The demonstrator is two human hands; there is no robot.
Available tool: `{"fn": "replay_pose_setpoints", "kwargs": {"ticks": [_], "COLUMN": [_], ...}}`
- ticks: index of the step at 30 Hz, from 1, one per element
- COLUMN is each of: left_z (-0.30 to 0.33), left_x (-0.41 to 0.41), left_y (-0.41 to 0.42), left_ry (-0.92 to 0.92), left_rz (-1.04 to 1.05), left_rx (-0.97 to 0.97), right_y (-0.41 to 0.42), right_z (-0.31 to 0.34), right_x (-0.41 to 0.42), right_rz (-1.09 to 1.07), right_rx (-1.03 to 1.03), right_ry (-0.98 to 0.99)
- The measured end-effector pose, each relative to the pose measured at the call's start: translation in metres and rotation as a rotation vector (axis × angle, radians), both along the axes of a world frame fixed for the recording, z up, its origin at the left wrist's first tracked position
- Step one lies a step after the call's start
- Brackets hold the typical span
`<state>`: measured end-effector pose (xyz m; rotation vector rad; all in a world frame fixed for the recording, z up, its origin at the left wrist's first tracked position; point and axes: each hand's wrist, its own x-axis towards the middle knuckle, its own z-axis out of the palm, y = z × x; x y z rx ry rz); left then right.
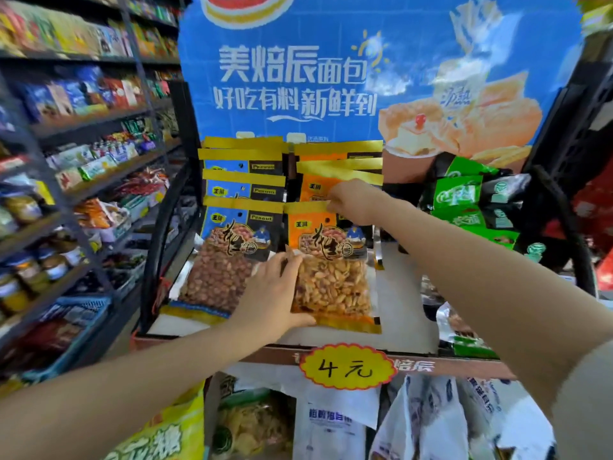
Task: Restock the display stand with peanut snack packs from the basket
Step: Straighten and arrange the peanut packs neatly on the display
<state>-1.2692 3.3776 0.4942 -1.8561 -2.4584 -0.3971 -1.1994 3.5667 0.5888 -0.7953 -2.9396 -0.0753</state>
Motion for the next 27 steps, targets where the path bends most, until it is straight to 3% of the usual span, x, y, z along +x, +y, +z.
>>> {"fn": "replay_pose_setpoints", "kwargs": {"ticks": [5,15,22,27], "left_z": [-0.005,-0.013,-0.013,-0.006], "left_x": [0.006,0.007,0.005,0.0], "left_y": [0.02,0.031,0.026,0.023], "left_ry": [-0.133,-0.255,-0.168,-0.174], "left_rz": [-0.09,-0.042,-0.078,-0.123], "left_rx": [0.071,0.143,0.137,0.086], "right_y": [0.009,0.007,0.004,0.011], "right_z": [0.011,0.003,0.001,0.007], "right_x": [0.021,0.028,0.027,0.021], "right_rz": [-0.07,-0.112,-0.064,-0.168], "right_rx": [0.045,0.139,0.166,0.27], "right_ry": [0.108,0.239,0.169,0.423]}}
